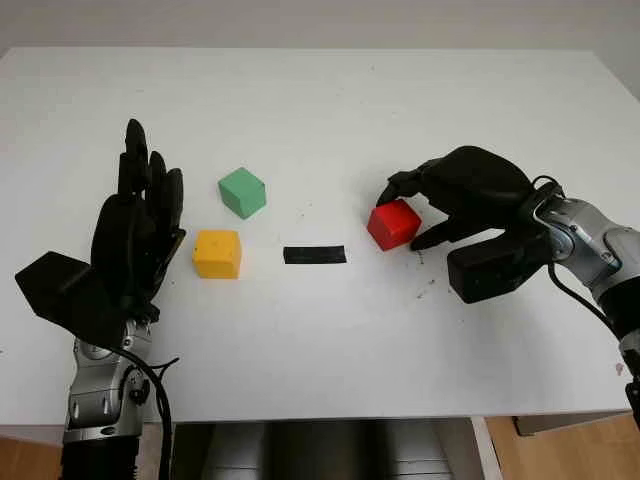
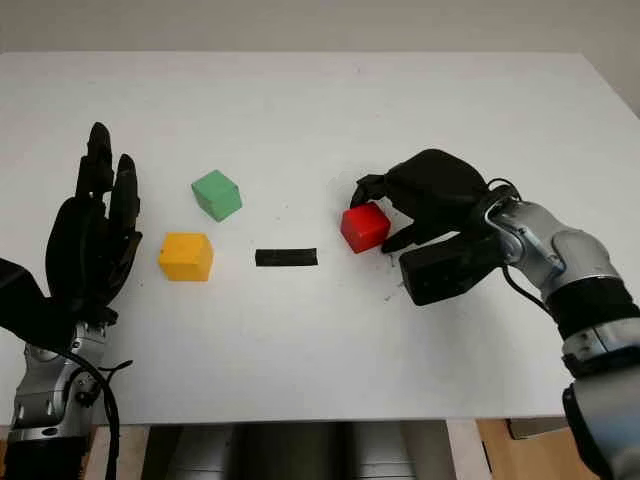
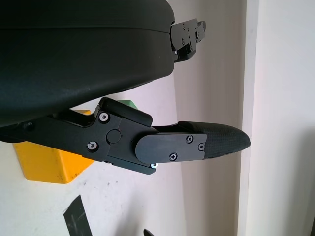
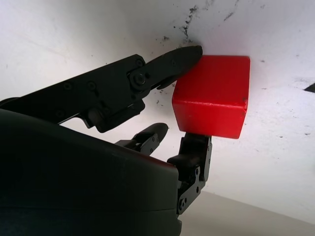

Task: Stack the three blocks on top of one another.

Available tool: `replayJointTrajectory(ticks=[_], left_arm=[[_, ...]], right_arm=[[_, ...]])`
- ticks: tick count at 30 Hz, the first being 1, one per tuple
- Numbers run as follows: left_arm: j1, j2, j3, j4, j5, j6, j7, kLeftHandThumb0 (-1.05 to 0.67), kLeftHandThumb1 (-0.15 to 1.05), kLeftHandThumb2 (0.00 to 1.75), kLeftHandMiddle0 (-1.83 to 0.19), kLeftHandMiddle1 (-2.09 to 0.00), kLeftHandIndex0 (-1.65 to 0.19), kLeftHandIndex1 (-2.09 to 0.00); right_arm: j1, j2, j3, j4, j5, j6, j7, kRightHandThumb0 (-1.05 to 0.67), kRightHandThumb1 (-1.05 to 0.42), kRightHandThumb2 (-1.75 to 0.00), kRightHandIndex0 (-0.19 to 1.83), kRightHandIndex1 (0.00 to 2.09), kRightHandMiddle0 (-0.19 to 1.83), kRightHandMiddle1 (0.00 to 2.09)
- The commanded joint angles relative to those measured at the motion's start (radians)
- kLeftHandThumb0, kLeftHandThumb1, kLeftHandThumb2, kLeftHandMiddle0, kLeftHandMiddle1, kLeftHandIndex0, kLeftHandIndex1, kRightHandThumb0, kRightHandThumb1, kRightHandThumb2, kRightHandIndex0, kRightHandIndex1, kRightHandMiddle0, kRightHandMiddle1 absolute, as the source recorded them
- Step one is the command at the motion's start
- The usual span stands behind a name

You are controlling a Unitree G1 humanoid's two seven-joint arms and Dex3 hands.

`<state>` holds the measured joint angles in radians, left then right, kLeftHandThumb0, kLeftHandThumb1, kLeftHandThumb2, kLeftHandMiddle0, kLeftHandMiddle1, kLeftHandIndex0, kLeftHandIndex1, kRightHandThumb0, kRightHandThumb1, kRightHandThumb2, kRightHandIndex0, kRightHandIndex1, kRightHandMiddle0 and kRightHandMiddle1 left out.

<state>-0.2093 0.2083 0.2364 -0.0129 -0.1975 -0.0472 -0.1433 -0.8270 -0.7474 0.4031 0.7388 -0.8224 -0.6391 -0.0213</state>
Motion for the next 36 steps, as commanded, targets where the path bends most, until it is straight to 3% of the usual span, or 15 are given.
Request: replayJointTrajectory(ticks=[1, 4, 11, 18, 30, 36], left_arm=[[0.002, -0.004, -0.005, 0.0, 0.007, -0.015, 0.003, -0.75, 1.05, 0.42, 0.19, 0.0, 0.19, 0.0], [0.005, -0.001, -0.007, 0.002, 0.011, -0.022, 0.003, -0.75, 1.05, 0.42, 0.19, 0.0, 0.19, 0.0], [0.006, -0.006, -0.009, 0.005, 0.016, -0.026, 0.013, -0.74, 1.05, 0.43, 0.19, 0.0, 0.19, 0.0], [0.008, -0.007, -0.015, 0.01, 0.017, -0.035, 0.01, -0.73, 1.05, 0.44, 0.19, 0.0, 0.19, 0.0], [0.03, -0.011, -0.014, -0.01, 0.003, -0.026, -0.002, -0.74, 1.05, 0.42, 0.19, 0.0, 0.19, 0.0], [0.03, -0.011, -0.015, -0.014, 0.003, -0.014, -0.002, -0.76, 1.05, 0.41, 0.19, 0.0, 0.19, 0.0]], right_arm=[[-0.01, 0.009, 0.003, 0.011, 0.002, 0.002, -0.008, -0.39, -0.97, -0.06, 0.58, 0.19, 0.28, 1.37], [-0.007, 0.014, -0.005, 0.018, 0.018, 0.006, -0.015, -0.36, -0.98, -0.06, 0.57, 0.18, 0.29, 1.54], [0.002, 0.034, -0.054, 0.046, 0.146, 0.011, 0.03, -0.33, -0.97, -0.05, 0.48, 0.13, 0.25, 1.57], [0.046, 0.109, -0.176, 0.006, 0.422, 0.182, 0.257, -0.35, -0.97, -0.05, 0.38, 0.07, 0.23, 1.57], [0.179, 0.198, -0.251, -0.241, 0.561, 0.357, 0.335, -0.42, -0.96, -0.05, 0.39, 0.06, 0.25, 1.74], [0.263, 0.25, -0.259, -0.387, 0.614, 0.35, 0.35, -0.39, -0.96, -0.05, 0.39, 0.06, 0.27, 1.79]])
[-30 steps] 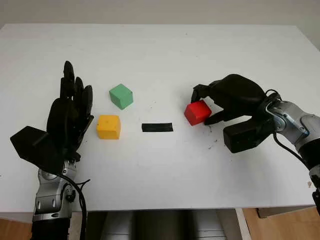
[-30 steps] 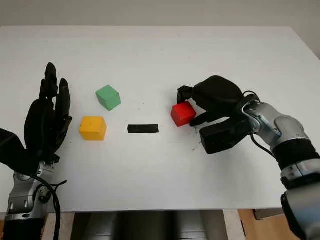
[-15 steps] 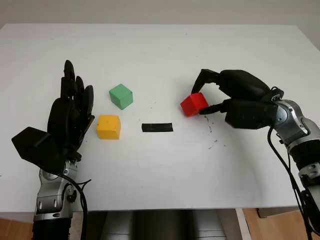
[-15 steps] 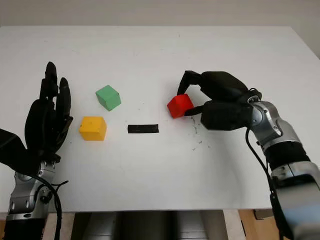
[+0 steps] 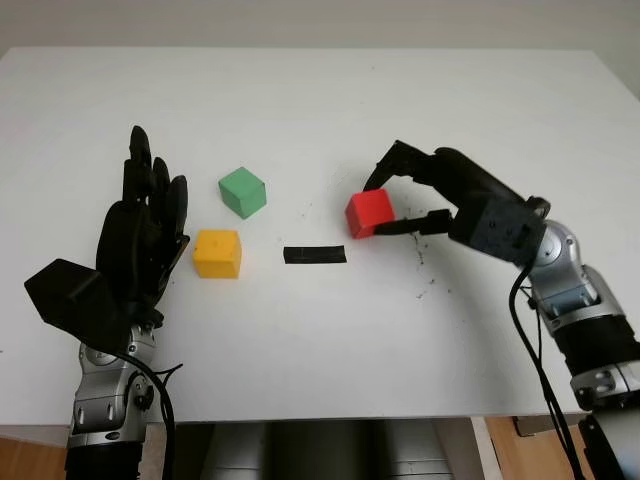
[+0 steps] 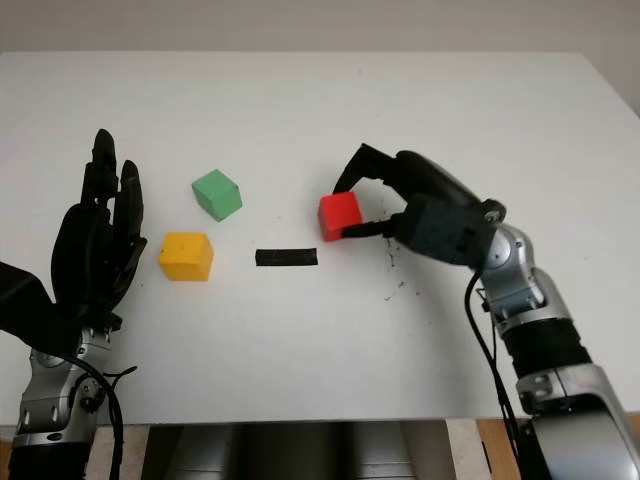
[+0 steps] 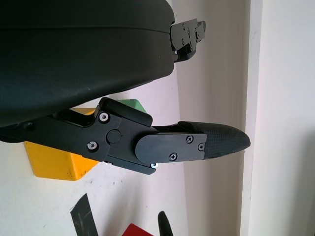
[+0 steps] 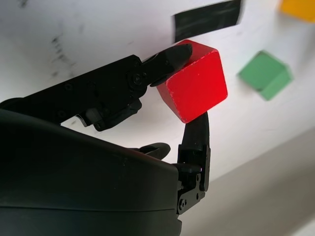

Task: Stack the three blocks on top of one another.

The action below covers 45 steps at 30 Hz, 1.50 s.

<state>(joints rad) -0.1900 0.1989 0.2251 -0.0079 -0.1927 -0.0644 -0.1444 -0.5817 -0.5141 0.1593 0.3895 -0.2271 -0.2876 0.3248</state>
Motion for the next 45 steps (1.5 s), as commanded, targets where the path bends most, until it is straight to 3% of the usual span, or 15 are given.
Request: replayJointTrajectory(ticks=[1, 9, 13, 18, 31, 45], left_arm=[[0.01, -0.003, -0.004, -0.021, -0.002, 0.006, 0.001, -0.76, 1.05, 0.4, 0.19, 0.0, 0.19, 0.0], [0.016, -0.006, -0.008, -0.031, 0.004, 0.007, 0.008, -0.76, 1.05, 0.4, 0.19, 0.0, 0.19, 0.0], [0.021, -0.006, -0.009, -0.032, 0.008, 0.003, 0.01, -0.75, 1.05, 0.42, 0.19, 0.0, 0.19, 0.0], [0.023, -0.01, -0.012, -0.038, 0.006, 0.008, 0.014, -0.75, 1.05, 0.42, 0.19, 0.0, 0.19, 0.0], [0.026, -0.016, -0.01, -0.04, 0.002, 0.011, 0.018, -0.75, 1.05, 0.4, 0.19, 0.0, 0.19, 0.0], [0.03, -0.019, -0.011, -0.043, 0.005, 0.01, 0.021, -0.75, 1.05, 0.4, 0.19, 0.0, 0.19, 0.0]], right_arm=[[0.025, 0.024, -0.017, -0.053, 0.028, 0.005, 0.008, -0.39, -0.96, -0.05, 0.39, 0.06, 0.27, 1.79], [0.093, 0.108, -0.024, -0.155, 0.061, 0.076, 0.001, -0.44, -0.98, -0.06, 0.39, 0.06, 0.25, 1.87], [0.124, 0.157, -0.019, -0.238, 0.036, 0.227, -0.029, -0.43, -0.98, -0.05, 0.36, 0.05, 0.22, 1.91], [0.129, 0.19, -0.012, -0.262, 0.017, 0.304, -0.051, -0.42, -0.98, -0.05, 0.34, 0.04, 0.2, 1.91], [0.097, 0.222, 0.01, -0.125, -0.02, 0.276, -0.086, -0.42, -0.97, -0.05, 0.35, 0.04, 0.22, 1.92], [0.096, 0.216, 0.03, -0.113, -0.049, 0.287, -0.074, -0.44, -0.95, -0.05, 0.38, 0.06, 0.27, 1.87]])
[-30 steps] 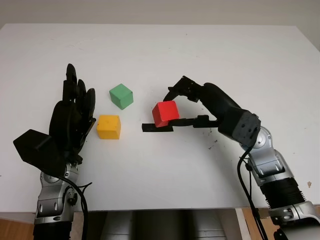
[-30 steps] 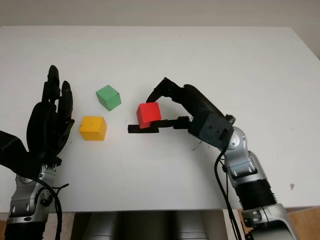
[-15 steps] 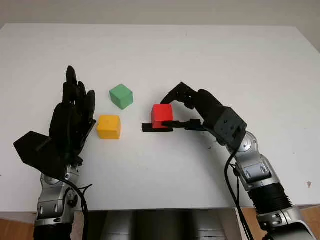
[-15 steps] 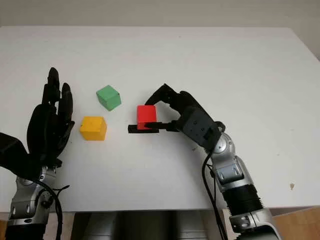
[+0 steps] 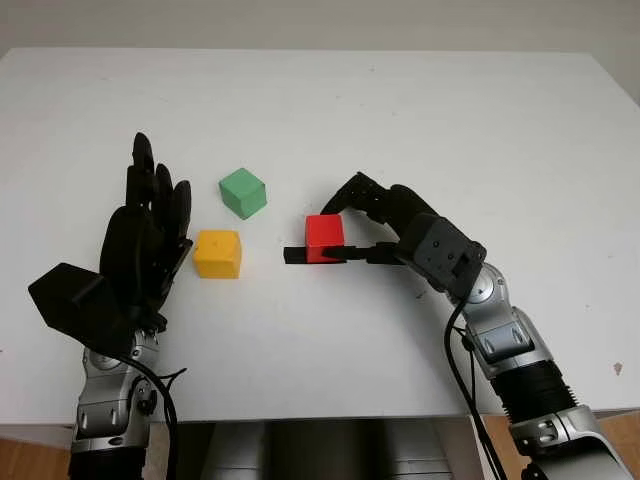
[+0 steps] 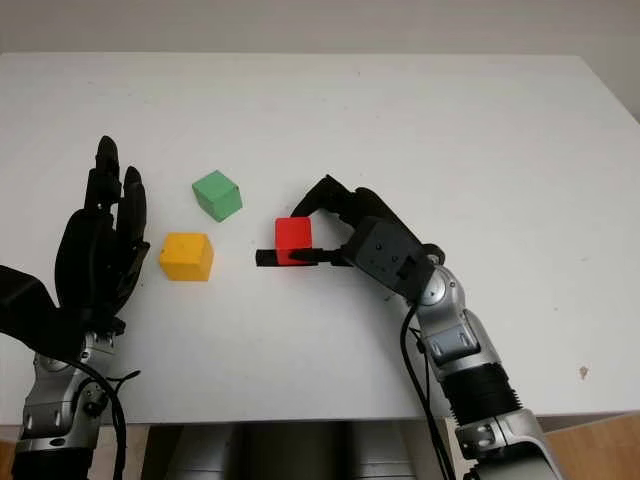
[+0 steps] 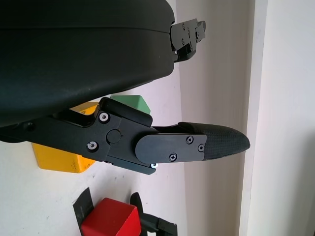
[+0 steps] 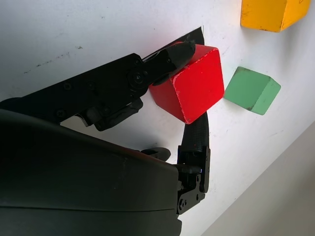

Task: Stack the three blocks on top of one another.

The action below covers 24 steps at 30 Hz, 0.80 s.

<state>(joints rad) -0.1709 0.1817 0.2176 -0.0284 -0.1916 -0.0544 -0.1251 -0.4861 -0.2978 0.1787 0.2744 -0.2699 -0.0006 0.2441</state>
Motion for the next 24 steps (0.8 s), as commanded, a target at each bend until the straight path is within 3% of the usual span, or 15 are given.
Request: replayJointTrajectory(ticks=[1, 12, 17, 24], left_arm=[[0.012, -0.003, -0.003, -0.025, 0.0, 0.001, 0.001, -0.75, 1.05, 0.4, 0.19, 0.0, 0.19, 0.0], [0.015, -0.003, -0.001, -0.027, -0.007, 0.0, -0.007, -0.75, 1.05, 0.4, 0.19, 0.0, 0.19, 0.0], [0.015, -0.005, -0.003, -0.028, -0.003, 0.003, -0.001, -0.75, 1.05, 0.39, 0.19, 0.0, 0.19, 0.0], [0.013, 0.0, -0.001, -0.016, 0.0, -0.008, -0.006, -0.75, 1.05, 0.41, 0.19, 0.0, 0.19, 0.0]], right_arm=[[0.002, 0.001, 0.013, 0.004, -0.009, -0.002, 0.006, -0.44, -0.95, -0.05, 0.38, 0.06, 0.27, 1.87], [0.005, -0.035, 0.046, -0.026, -0.069, 0.004, 0.039, -0.49, -0.94, -0.05, 0.34, 0.04, 0.2, 1.79], [0.001, -0.082, 0.063, -0.059, -0.114, -0.016, 0.074, -0.63, -0.91, -0.05, 0.21, 0.01, -0.06, 1.29], [-0.007, -0.128, 0.066, -0.085, -0.151, -0.049, 0.089, -0.72, -0.91, -0.05, 0.01, 0.02, 0.05, 0.43]])
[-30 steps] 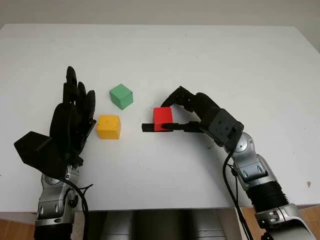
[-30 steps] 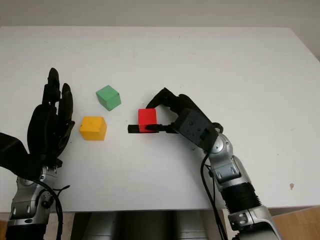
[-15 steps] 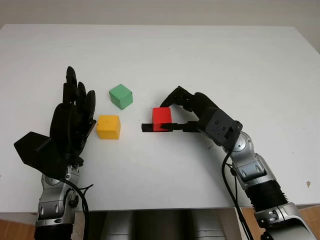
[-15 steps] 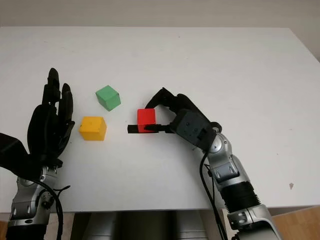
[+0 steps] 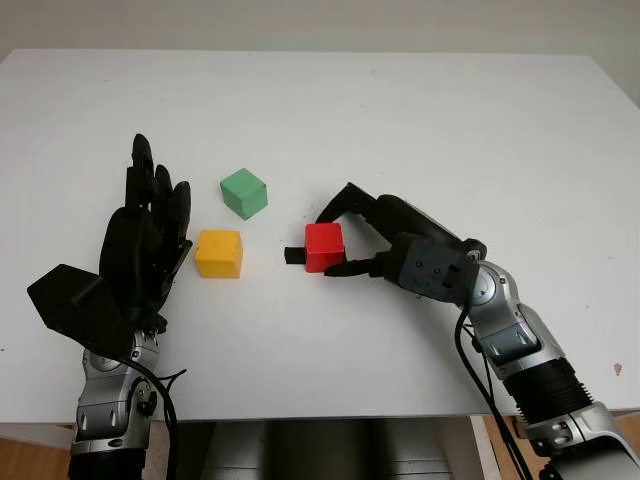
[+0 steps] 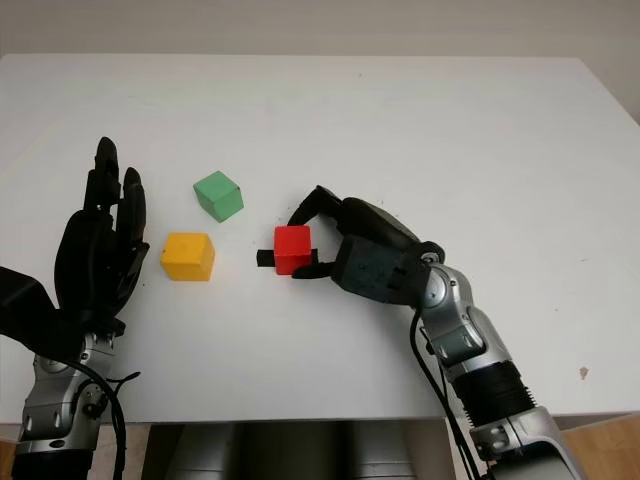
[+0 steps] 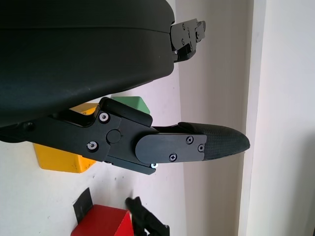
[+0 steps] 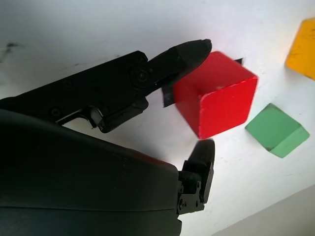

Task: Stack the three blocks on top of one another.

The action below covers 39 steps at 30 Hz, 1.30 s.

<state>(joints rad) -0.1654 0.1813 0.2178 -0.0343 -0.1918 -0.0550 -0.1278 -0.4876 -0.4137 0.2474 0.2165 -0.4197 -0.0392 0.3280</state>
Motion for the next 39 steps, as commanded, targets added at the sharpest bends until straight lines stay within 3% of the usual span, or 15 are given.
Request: replayJointTrajectory(ticks=[1, 6, 18, 23, 28, 32, 34, 39], left_arm=[[0.007, 0.0, 0.0, -0.011, -0.003, -0.006, -0.003, -0.75, 1.05, 0.4, 0.19, 0.0, 0.19, 0.0], [0.005, -0.001, 0.003, -0.013, -0.008, -0.001, -0.002, -0.75, 1.05, 0.38, 0.19, 0.0, 0.19, 0.0], [-0.009, 0.003, 0.003, -0.001, 0.0, -0.006, 0.001, -0.76, 1.05, 0.38, 0.19, 0.0, 0.19, 0.0], [-0.014, 0.011, -0.002, 0.005, 0.015, -0.005, 0.002, -0.76, 1.05, 0.4, 0.19, 0.0, 0.19, 0.0], [-0.005, 0.013, -0.004, -0.013, 0.031, 0.006, 0.016, -0.76, 1.05, 0.39, 0.19, -0.01, 0.19, 0.0], [0.032, 0.085, -0.014, -0.069, 0.18, 0.006, 0.045, -0.74, 1.05, 0.36, 0.11, -0.07, 0.1, -0.06], [0.055, 0.129, -0.008, -0.119, 0.251, 0.014, 0.053, -0.71, 1.05, 0.25, -0.02, -0.1, -0.05, -0.11], [0.099, 0.319, 0.01, -0.215, 0.414, 0.012, -0.031, -0.72, 1.05, 0.1, -0.23, -0.07, -0.26, -0.11]], right_arm=[[-0.007, -0.019, -0.005, -0.035, -0.001, -0.006, 0.013, -0.73, -0.91, -0.05, -0.02, 0.02, 0.06, 0.34], [-0.014, -0.043, -0.025, -0.062, -0.003, -0.028, 0.006, -0.75, -0.92, -0.06, -0.06, 0.03, 0.07, 0.21], [-0.12, -0.067, -0.126, -0.104, 0.044, -0.027, -0.015, -0.69, -0.93, -0.06, -0.05, 0.05, 0.1, 0.14], [-0.232, -0.043, -0.141, -0.018, 0.064, -0.08, -0.069, -0.68, -0.9, -0.05, 0.0, 0.08, 0.21, 0.19], [-0.342, -0.017, -0.124, 0.133, 0.055, -0.227, -0.149, -0.71, -0.88, -0.05, 0.05, 0.09, 0.27, 0.24], [-0.334, 0.002, -0.121, 0.148, 0.065, -0.261, -0.157, -0.7, -0.89, -0.05, 0.04, 0.09, 0.26, 0.26], [-0.321, 0.007, -0.124, 0.154, 0.069, -0.264, -0.164, -0.69, -0.9, -0.06, 0.06, 0.09, 0.25, 0.28], [-0.278, 0.054, -0.173, 0.173, 0.186, -0.2, -0.147, -0.7, -0.98, -0.08, 0.1, 0.1, 0.21, 0.3]])
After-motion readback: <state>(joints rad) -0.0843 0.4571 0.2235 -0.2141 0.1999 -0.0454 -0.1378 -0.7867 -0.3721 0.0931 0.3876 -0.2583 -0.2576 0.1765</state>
